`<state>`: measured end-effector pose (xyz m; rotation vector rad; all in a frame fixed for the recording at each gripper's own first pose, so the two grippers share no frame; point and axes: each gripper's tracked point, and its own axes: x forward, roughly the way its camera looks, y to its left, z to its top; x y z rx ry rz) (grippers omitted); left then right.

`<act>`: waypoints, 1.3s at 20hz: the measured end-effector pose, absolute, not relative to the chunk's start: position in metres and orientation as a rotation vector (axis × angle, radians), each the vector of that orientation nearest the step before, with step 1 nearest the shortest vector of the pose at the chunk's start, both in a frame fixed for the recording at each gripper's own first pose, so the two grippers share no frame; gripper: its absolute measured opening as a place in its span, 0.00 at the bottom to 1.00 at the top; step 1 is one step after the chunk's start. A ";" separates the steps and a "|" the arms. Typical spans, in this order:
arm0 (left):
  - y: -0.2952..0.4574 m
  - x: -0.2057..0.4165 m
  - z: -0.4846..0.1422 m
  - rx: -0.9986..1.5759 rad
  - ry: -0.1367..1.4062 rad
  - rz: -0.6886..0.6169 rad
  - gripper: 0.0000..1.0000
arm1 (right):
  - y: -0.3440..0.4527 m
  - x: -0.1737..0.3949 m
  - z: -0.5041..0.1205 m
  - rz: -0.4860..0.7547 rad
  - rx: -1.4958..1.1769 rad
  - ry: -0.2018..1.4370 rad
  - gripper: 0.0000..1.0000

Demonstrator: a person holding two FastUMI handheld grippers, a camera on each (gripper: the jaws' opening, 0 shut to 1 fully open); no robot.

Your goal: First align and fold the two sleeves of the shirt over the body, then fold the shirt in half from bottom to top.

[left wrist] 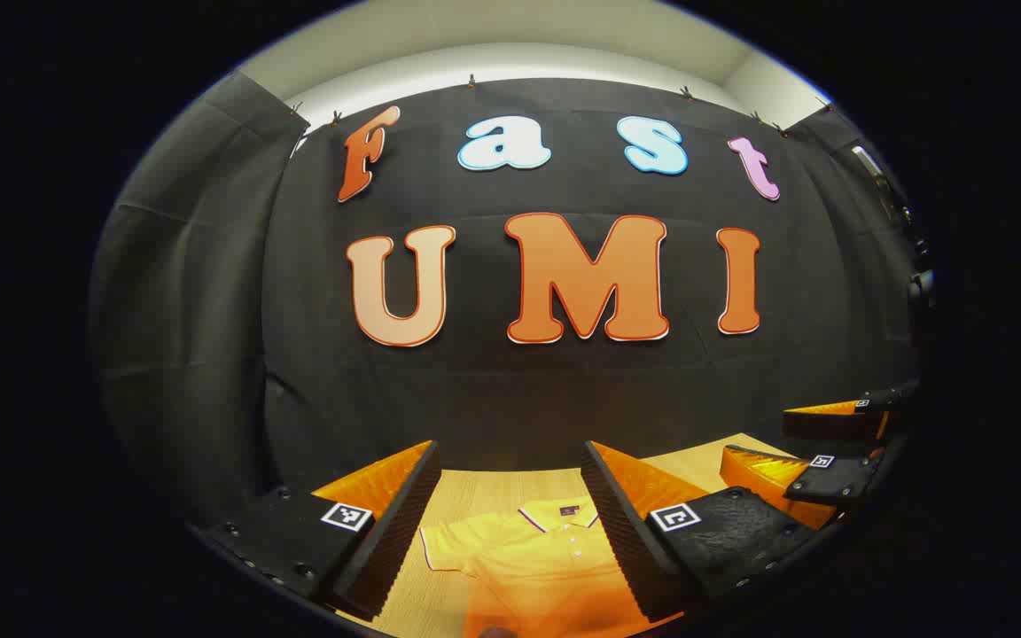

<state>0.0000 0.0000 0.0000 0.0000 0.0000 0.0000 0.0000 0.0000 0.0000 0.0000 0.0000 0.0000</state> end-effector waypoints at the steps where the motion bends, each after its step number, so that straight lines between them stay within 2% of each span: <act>1: 0.001 0.000 0.000 0.001 0.001 0.000 0.98 | 0.001 0.002 -0.001 -0.002 0.007 0.006 0.98; 19: 0.025 -0.002 -0.003 0.035 -0.014 0.052 0.98 | 0.001 0.013 -0.010 -0.014 -0.004 0.042 0.98; 26: 0.041 -0.010 -0.002 0.054 -0.022 0.109 0.98 | -0.039 0.039 -0.036 -0.098 -0.024 0.143 0.98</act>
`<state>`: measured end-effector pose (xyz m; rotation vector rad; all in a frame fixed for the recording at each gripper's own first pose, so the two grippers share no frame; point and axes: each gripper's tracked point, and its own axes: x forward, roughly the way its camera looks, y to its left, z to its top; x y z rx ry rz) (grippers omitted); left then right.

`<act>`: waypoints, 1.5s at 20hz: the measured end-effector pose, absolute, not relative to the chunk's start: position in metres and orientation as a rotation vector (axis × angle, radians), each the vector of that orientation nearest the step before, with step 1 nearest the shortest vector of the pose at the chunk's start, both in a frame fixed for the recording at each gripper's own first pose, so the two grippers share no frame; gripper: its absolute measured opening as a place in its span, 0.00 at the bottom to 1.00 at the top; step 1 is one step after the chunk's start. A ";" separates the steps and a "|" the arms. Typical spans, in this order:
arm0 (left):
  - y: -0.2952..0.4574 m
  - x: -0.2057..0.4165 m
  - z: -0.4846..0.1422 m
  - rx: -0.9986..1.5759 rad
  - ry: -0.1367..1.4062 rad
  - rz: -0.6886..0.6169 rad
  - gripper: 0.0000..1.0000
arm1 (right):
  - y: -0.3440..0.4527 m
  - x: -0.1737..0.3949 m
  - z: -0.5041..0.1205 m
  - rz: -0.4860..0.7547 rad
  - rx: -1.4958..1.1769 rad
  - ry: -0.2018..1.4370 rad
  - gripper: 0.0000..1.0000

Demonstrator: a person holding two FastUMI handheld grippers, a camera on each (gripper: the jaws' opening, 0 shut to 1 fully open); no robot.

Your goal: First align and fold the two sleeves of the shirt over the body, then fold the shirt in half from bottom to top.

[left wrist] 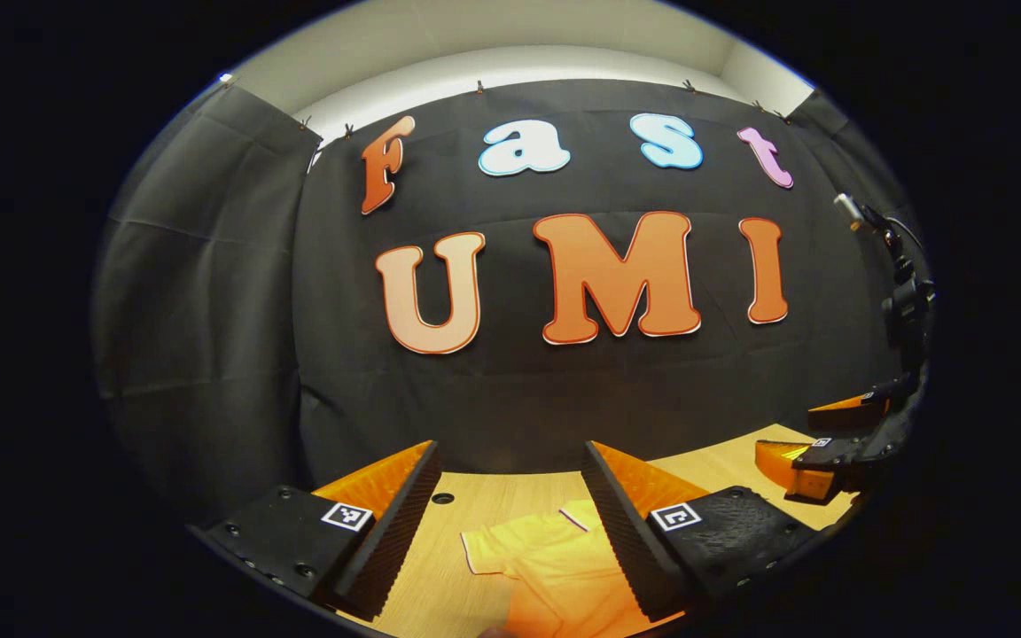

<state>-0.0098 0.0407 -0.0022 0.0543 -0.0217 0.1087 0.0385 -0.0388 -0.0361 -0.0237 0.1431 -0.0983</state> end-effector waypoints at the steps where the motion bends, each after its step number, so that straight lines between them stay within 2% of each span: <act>1: 0.044 -0.012 -0.002 0.056 -0.022 0.122 0.98 | -0.044 0.043 -0.039 -0.104 -0.028 0.154 0.98; 7: 0.065 -0.027 0.005 0.066 -0.040 0.223 0.98 | -0.070 0.075 -0.060 -0.105 -0.022 0.242 0.98; 10: 0.070 -0.037 0.001 0.071 -0.037 0.259 0.98 | -0.082 0.084 -0.085 -0.096 0.025 0.375 0.98; 14: 0.079 -0.045 0.004 0.103 -0.037 0.297 0.98 | -0.100 0.102 -0.108 -0.113 0.046 0.456 0.98; 22: 0.071 -0.049 -0.003 0.122 0.010 0.276 0.99 | -0.121 0.139 -0.168 -0.122 0.128 0.739 0.98; 30: 0.079 -0.053 -0.018 0.116 0.047 0.284 0.99 | -0.153 0.152 -0.258 -0.129 0.047 1.009 0.98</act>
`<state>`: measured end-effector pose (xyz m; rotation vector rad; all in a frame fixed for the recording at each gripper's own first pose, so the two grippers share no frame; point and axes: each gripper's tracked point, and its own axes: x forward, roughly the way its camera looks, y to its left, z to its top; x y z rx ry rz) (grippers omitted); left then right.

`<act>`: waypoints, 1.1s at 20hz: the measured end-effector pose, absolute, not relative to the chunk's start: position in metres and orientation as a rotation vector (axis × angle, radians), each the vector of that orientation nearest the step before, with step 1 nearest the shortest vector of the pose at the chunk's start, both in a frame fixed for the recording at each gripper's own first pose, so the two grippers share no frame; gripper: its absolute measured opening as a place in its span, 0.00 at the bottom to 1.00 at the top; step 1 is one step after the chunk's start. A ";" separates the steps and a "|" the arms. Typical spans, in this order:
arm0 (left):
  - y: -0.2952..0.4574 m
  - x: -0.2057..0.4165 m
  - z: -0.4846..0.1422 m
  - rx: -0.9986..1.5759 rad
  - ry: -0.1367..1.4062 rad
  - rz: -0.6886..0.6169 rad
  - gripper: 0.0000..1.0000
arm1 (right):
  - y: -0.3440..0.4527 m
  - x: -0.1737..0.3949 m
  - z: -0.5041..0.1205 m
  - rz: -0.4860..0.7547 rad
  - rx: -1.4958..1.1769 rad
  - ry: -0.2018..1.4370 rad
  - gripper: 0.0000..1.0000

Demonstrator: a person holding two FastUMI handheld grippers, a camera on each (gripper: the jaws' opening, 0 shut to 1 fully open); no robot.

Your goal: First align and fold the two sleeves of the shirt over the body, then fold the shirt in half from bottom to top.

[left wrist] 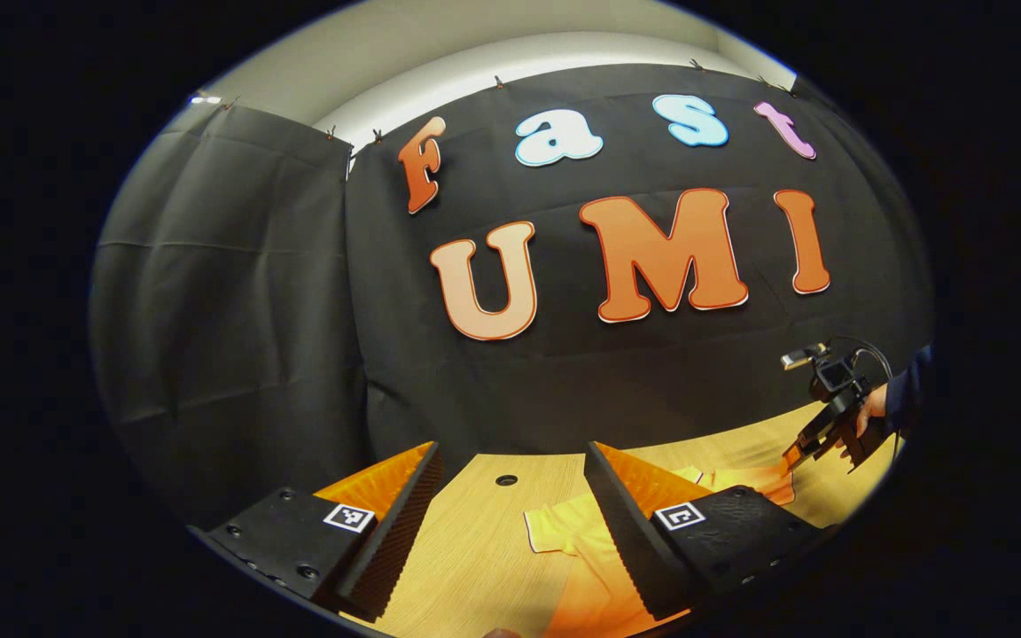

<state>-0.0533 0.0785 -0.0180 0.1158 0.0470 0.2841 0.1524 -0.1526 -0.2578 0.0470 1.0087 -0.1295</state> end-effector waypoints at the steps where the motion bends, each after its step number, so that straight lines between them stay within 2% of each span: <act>1: 0.080 -0.054 -0.022 0.112 0.055 0.288 0.99 | -0.155 0.157 -0.264 -0.138 0.057 1.021 0.96; 6: 0.092 -0.055 -0.047 0.086 0.119 0.327 0.99 | -0.160 0.176 -0.288 -0.176 0.163 1.095 0.96; 10: 0.097 -0.050 -0.051 0.092 0.134 0.340 0.99 | -0.162 0.181 -0.312 -0.194 0.200 1.169 0.85; 11: 0.098 -0.048 -0.055 0.091 0.141 0.342 0.99 | -0.162 0.180 -0.317 -0.192 0.198 1.187 0.79; 14: 0.100 -0.040 -0.069 0.075 0.177 0.333 0.99 | -0.156 0.181 -0.317 -0.186 0.187 1.207 0.77; 15: 0.099 -0.038 -0.073 0.069 0.186 0.326 0.99 | -0.156 0.184 -0.318 -0.194 0.195 1.204 0.54; 16: 0.099 -0.034 -0.076 0.066 0.195 0.317 0.99 | -0.156 0.184 -0.317 -0.197 0.202 1.200 0.50; 17: 0.097 -0.032 -0.078 0.066 0.200 0.307 0.99 | -0.157 0.185 -0.317 -0.203 0.216 1.199 0.36; 19: 0.096 -0.030 -0.082 0.073 0.204 0.286 0.99 | -0.155 0.185 -0.317 -0.205 0.254 1.202 0.14; 22: 0.102 -0.036 -0.082 0.091 0.203 0.265 0.99 | -0.145 0.185 -0.308 -0.176 0.293 1.171 0.14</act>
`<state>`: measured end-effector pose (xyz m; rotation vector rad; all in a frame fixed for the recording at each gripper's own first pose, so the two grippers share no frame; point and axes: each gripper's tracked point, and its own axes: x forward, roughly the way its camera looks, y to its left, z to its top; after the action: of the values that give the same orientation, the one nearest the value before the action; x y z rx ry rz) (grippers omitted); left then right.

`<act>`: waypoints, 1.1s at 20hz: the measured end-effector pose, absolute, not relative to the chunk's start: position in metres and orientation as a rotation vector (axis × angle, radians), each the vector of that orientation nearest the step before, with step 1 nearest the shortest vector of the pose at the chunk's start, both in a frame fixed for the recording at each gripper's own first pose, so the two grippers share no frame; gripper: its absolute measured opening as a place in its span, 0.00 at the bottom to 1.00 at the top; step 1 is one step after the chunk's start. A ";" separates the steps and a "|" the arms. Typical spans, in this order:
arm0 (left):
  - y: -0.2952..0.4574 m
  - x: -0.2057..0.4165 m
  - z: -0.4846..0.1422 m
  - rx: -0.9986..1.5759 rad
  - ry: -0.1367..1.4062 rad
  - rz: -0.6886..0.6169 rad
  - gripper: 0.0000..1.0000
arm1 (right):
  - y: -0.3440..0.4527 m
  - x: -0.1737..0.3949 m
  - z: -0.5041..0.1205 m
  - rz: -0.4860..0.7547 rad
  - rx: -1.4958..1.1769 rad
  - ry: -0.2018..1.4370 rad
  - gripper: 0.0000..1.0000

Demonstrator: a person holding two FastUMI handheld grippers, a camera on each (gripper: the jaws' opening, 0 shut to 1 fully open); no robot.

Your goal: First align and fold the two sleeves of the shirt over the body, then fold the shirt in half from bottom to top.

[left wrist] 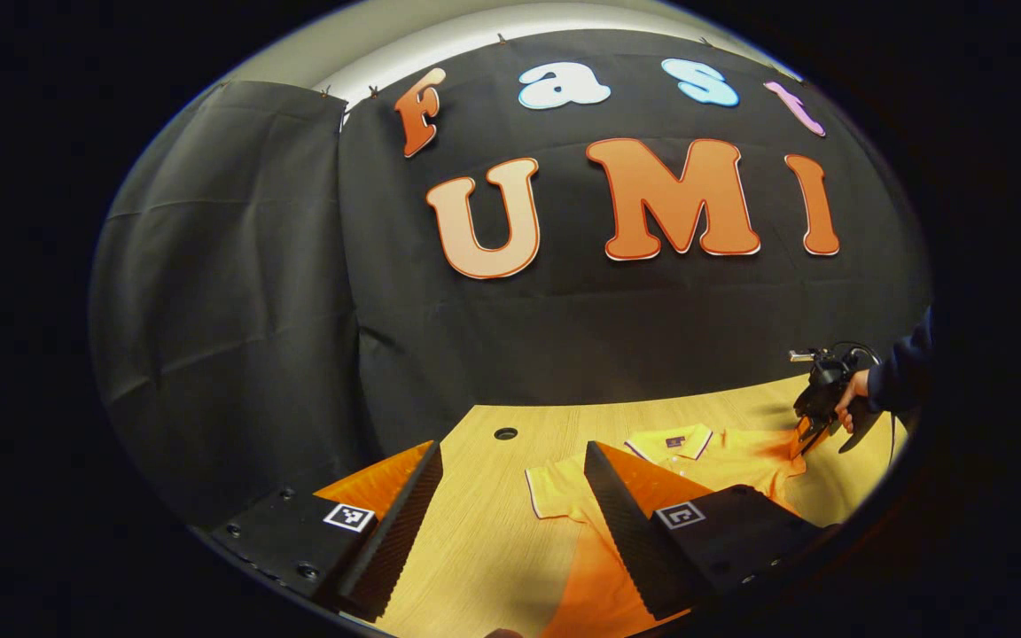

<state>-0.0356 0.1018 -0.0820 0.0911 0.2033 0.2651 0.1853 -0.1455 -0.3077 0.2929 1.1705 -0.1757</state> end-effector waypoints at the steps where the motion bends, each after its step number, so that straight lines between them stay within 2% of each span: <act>1: 0.105 -0.038 -0.082 0.088 0.205 0.262 0.99 | -0.146 0.191 -0.300 -0.186 0.275 1.126 0.13; 12: 0.151 -0.035 -0.089 0.042 0.194 0.206 0.99 | -0.061 0.212 -0.229 -0.078 0.194 0.939 0.13; 18: 0.186 -0.014 -0.108 0.002 0.225 0.167 0.99 | -0.002 0.210 -0.223 -0.013 0.240 0.943 0.13; 19: 0.188 -0.008 -0.113 -0.005 0.238 0.150 0.99 | 0.005 0.210 -0.222 -0.012 0.238 0.933 0.30; 20: 0.189 0.000 -0.119 -0.012 0.252 0.135 0.99 | 0.010 0.211 -0.218 -0.008 0.236 0.911 0.32; 22: 0.189 0.016 -0.129 -0.026 0.280 0.093 0.99 | 0.023 0.206 -0.204 0.017 0.240 0.871 0.45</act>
<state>0.0165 0.1891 -0.1288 -0.0259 0.2799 0.0925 0.2061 0.0235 -0.2038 0.2397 0.8708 0.0169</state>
